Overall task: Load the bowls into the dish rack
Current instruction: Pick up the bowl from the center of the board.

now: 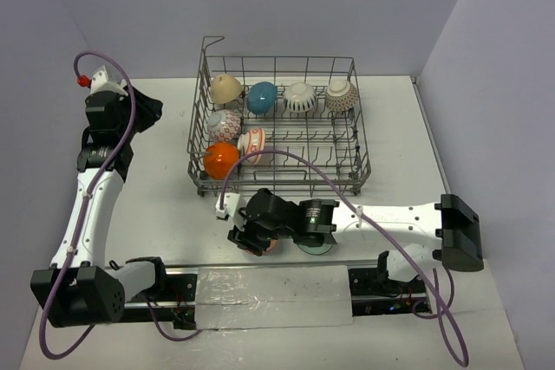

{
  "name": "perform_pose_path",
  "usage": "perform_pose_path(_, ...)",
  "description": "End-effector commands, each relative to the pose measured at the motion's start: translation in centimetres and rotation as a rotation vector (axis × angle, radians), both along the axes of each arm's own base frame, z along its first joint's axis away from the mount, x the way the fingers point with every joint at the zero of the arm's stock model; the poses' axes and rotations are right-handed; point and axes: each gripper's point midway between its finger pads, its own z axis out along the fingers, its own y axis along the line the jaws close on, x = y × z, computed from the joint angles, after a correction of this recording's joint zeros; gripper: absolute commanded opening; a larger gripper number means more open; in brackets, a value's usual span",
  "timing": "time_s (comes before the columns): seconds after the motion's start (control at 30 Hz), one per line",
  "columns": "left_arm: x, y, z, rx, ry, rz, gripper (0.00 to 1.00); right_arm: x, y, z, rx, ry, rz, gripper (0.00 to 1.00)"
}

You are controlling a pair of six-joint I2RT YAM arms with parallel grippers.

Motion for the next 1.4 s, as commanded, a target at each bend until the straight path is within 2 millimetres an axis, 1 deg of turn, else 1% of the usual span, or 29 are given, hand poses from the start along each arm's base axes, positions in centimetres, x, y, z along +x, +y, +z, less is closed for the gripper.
perform_pose_path(0.0,-0.3,0.6,2.5,0.021,-0.080,0.025,0.40,0.4,1.0,0.4,0.006,-0.024,-0.011,0.51)
perform_pose_path(0.2,-0.4,1.3,2.6,0.015,-0.085,0.042,0.41,-0.3,1.3,-2.3,-0.062,-0.005,0.012,0.51)
perform_pose_path(0.37,-0.3,1.4,2.2,0.003,-0.072,0.040,0.41,-0.4,1.4,-4.5,-0.123,0.003,0.013,0.51)
perform_pose_path(0.43,-0.3,1.5,2.2,-0.002,-0.074,0.037,0.41,-0.3,1.7,-4.8,-0.127,0.005,0.014,0.51)
perform_pose_path(0.47,-0.3,1.4,2.3,-0.007,-0.076,0.035,0.41,-0.3,1.7,-5.3,-0.139,0.007,0.013,0.51)
perform_pose_path(0.53,-0.2,1.5,2.1,-0.013,-0.071,0.034,0.40,-0.2,1.9,-5.6,-0.149,0.006,0.010,0.50)
perform_pose_path(0.57,-0.2,1.6,2.0,-0.014,-0.070,0.036,0.40,-0.2,1.9,-6.1,-0.163,0.009,0.010,0.50)
perform_pose_path(0.77,-0.1,1.6,2.0,-0.028,-0.070,0.030,0.40,-0.1,2.1,-7.1,-0.188,0.014,0.010,0.50)
perform_pose_path(1.07,-0.1,1.6,2.0,-0.030,-0.071,0.029,0.41,-0.1,2.1,-7.7,-0.202,0.022,-0.002,0.50)
perform_pose_path(1.1,-0.1,1.6,2.0,-0.030,-0.071,0.028,0.40,0.3,2.0,-7.8,-0.204,0.017,-0.031,0.50)
perform_pose_path(1.23,0.0,1.5,1.8,-0.036,-0.065,0.021,0.40,0.7,2.0,-8.1,-0.220,0.003,-0.045,0.50)
perform_pose_path(1.3,0.0,1.4,1.9,-0.036,-0.066,0.018,0.40,0.9,1.9,-8.3,-0.230,-0.007,-0.055,0.49)
perform_pose_path(1.33,0.0,1.5,1.8,-0.037,-0.065,0.020,0.41,1.0,1.8,-8.4,-0.236,-0.009,-0.060,0.45)
perform_pose_path(1.37,0.0,1.5,1.8,-0.036,-0.065,0.020,0.40,1.1,1.9,-8.4,-0.237,-0.010,-0.065,0.43)
